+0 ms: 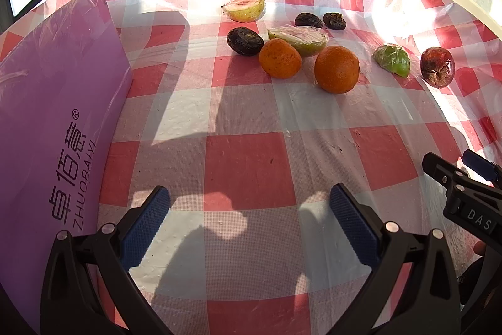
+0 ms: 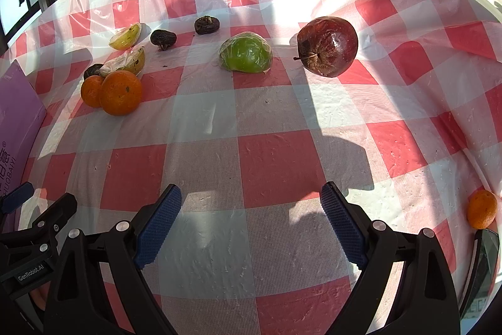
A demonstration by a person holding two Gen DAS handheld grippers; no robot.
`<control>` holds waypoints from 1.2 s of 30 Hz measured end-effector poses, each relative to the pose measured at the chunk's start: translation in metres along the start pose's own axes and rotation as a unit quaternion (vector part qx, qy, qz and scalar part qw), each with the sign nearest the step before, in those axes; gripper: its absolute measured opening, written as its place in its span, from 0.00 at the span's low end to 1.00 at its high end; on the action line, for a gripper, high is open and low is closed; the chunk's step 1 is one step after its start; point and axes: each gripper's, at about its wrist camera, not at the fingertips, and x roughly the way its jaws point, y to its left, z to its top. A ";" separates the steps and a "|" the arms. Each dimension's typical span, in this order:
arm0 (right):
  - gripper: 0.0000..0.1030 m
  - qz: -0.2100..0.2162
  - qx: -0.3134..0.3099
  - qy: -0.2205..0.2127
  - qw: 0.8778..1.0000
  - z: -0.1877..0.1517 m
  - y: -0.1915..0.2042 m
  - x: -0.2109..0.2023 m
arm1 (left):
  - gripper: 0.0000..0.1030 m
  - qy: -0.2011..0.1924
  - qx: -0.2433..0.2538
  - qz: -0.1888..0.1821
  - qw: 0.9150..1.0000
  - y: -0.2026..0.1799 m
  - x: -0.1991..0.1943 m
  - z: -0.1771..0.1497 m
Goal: Organize fruits
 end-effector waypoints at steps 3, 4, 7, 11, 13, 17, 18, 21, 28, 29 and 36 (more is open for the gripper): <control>0.85 0.000 0.000 0.000 1.000 0.000 0.000 0.000 | 0.99 0.000 0.000 0.000 1.000 0.000 0.000 0.000; 0.85 0.000 0.000 0.000 1.000 0.000 0.000 0.000 | 0.99 0.000 0.000 0.000 1.000 0.000 0.000 0.000; 0.85 0.000 0.000 0.000 1.000 0.000 0.000 0.000 | 0.99 0.000 0.000 0.000 1.000 0.000 0.000 0.000; 0.84 -0.002 -0.001 0.000 1.000 0.000 0.000 0.000 | 0.99 0.000 0.000 0.000 1.000 0.000 0.000 0.000; 0.84 -0.003 0.000 0.000 1.000 -0.001 0.000 -0.001 | 0.99 0.000 0.000 0.000 1.000 0.000 0.000 0.000; 0.85 -0.005 0.021 -0.020 1.000 -0.002 -0.011 -0.012 | 0.99 0.000 0.000 0.000 1.000 0.000 0.000 0.000; 0.85 -0.010 0.029 -0.027 0.999 -0.003 -0.016 -0.017 | 0.99 0.000 0.000 0.000 1.000 0.000 0.000 0.000; 0.85 -0.051 0.057 -0.041 0.996 -0.003 -0.038 -0.031 | 0.99 0.000 0.000 0.000 1.000 0.000 0.000 0.000; 0.85 -0.172 0.146 -0.034 0.974 0.006 -0.131 -0.062 | 0.99 0.000 0.000 0.000 1.000 0.000 0.000 0.000; 0.85 -0.178 0.159 -0.024 0.971 0.005 -0.143 -0.063 | 0.99 0.000 0.000 0.000 1.000 0.000 0.000 0.000; 0.65 -0.150 0.203 0.024 0.967 -0.012 -0.192 -0.063 | 0.99 0.000 0.000 0.000 1.000 0.000 0.000 0.000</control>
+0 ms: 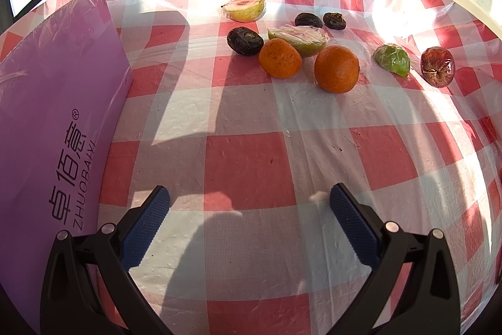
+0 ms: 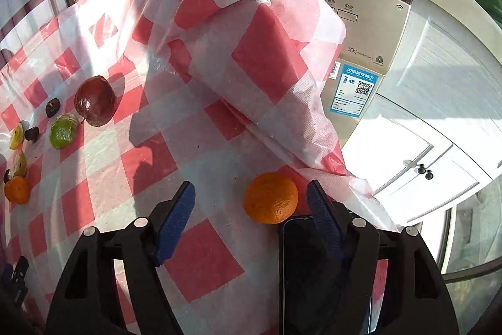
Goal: Organize fruits
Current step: 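Grasp the small orange with the right gripper, then carry the orange into the white box with the right gripper while the left gripper grasps another orange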
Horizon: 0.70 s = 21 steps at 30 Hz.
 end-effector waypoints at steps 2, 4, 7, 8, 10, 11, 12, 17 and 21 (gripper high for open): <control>0.64 -0.003 -0.006 0.011 1.000 -0.003 -0.004 0.005 | 0.99 0.000 0.000 0.000 1.000 0.000 0.000 0.000; 0.58 -0.006 -0.019 0.022 1.000 -0.006 -0.002 0.013 | 0.99 0.000 0.000 0.000 1.000 0.000 0.000 0.000; 0.49 -0.011 -0.043 0.035 0.998 -0.006 0.004 0.029 | 0.99 0.000 0.000 0.000 1.000 0.000 0.000 0.000; 0.49 -0.015 -0.049 0.036 0.998 -0.007 0.007 0.033 | 0.99 0.000 0.000 0.000 1.000 0.000 0.000 0.000; 0.46 -0.012 -0.057 0.029 0.998 -0.006 0.008 0.032 | 0.99 0.000 0.000 0.000 1.000 0.000 0.000 0.000; 0.38 -0.015 -0.059 0.024 0.998 -0.006 0.008 0.031 | 0.99 0.000 0.000 0.000 1.000 0.000 0.000 0.000; 0.38 -0.006 -0.058 0.018 0.998 -0.005 0.008 0.029 | 0.99 0.000 0.000 0.000 1.000 0.000 0.000 0.000; 0.38 0.111 -0.055 -0.013 0.992 -0.009 0.028 0.009 | 0.99 0.000 0.000 0.000 1.000 0.000 0.000 0.000; 0.38 0.174 -0.078 -0.028 0.981 -0.022 0.072 0.005 | 0.99 0.000 -0.003 0.001 1.000 0.000 0.001 0.002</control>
